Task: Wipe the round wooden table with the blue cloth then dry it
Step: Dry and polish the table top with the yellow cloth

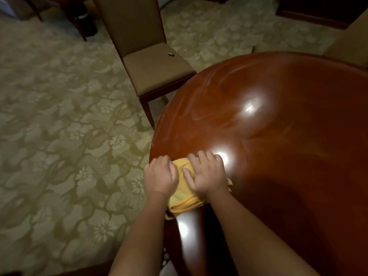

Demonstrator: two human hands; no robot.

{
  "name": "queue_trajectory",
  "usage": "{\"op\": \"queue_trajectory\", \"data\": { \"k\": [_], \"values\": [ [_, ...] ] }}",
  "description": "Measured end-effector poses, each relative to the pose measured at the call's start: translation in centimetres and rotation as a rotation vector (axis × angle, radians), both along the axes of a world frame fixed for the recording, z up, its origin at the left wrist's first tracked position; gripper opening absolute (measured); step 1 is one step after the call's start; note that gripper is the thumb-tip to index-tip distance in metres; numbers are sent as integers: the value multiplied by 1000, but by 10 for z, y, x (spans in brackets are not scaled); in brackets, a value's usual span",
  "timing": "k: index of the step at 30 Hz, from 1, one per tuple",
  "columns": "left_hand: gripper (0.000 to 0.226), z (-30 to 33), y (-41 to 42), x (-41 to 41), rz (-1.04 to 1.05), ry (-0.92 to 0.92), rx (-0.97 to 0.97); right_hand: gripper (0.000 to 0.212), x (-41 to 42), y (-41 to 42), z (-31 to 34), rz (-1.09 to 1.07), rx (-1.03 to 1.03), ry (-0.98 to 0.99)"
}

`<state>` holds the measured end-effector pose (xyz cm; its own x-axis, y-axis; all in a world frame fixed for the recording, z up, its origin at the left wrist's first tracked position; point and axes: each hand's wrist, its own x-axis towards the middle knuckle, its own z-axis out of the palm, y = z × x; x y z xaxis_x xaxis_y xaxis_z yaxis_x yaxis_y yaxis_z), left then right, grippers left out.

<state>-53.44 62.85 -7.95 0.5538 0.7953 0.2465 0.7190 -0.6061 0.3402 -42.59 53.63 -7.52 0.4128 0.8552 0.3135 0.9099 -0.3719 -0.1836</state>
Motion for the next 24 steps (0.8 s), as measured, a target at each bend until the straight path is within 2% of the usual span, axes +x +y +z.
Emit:
{"op": "queue_trajectory", "data": {
  "k": [4,8,12,24],
  "values": [
    [32,2,42,20,-45,3,43,35,13,37,-1,-55,22,15],
    [32,3,84,46,-122,42,-1,36,29,71,2,-144,-57,14],
    [34,5,122,75,-204,55,7,38,46,101,4,-241,-43,13],
    [28,3,193,161,-406,-16,22,39,106,158,5,-470,-39,21]
  ]
}}
